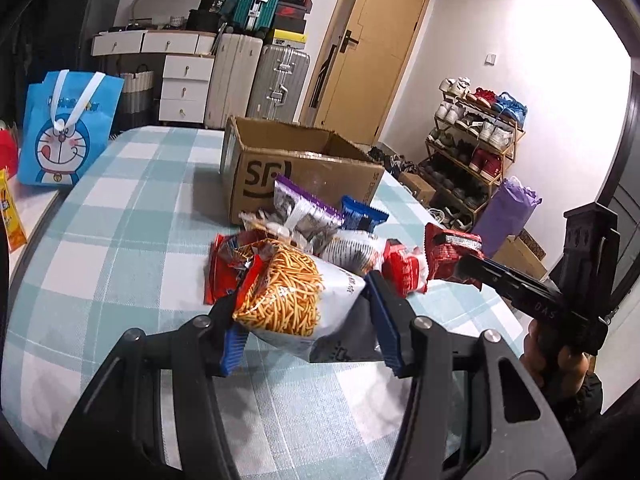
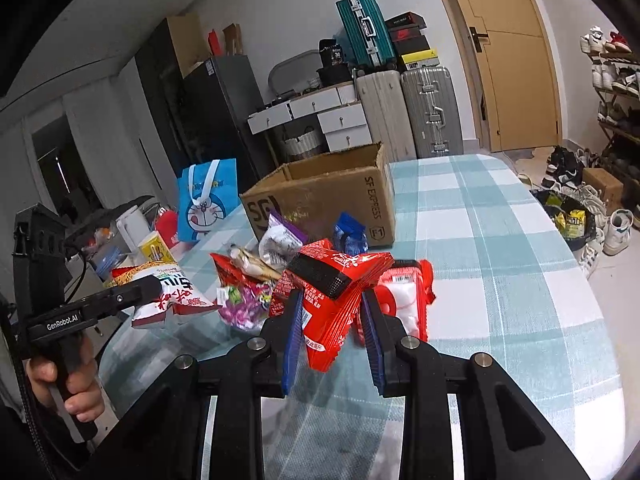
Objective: Organize snacks
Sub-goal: 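Carry noodle bag in left gripper while right gripper carries wafer pack into box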
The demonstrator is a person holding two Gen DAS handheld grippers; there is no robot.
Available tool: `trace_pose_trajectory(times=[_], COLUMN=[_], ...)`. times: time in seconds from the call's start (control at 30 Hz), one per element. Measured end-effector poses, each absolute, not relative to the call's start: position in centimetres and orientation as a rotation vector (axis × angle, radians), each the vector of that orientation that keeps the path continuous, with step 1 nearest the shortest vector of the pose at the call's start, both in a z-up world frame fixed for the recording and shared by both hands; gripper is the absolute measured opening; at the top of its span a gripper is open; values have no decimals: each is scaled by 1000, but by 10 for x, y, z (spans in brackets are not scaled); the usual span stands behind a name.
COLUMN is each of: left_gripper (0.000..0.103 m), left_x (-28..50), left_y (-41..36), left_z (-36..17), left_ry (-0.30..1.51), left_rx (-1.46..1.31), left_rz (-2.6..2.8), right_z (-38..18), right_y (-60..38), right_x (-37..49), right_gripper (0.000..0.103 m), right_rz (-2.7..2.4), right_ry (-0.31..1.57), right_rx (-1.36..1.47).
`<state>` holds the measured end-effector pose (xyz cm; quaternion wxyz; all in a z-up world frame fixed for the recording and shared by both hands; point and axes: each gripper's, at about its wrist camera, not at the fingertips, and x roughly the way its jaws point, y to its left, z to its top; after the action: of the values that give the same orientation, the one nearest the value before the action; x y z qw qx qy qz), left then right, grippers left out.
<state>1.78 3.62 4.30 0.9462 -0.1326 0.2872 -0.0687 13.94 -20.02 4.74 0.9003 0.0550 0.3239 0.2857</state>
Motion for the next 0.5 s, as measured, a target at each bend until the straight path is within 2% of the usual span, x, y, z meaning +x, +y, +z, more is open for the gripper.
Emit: trace_pose_trajectory(times=[0.5], left_gripper=[51], left_x=[49], left_y=[46], left_z=[85], left_ry=[504], left_rx=[-263], left_rz=[-89], right_z=[76], right_y=[-185], right_x=[174], right_gripper=[28], right_rz=[592], right_ry=[627], right_rx=[138])
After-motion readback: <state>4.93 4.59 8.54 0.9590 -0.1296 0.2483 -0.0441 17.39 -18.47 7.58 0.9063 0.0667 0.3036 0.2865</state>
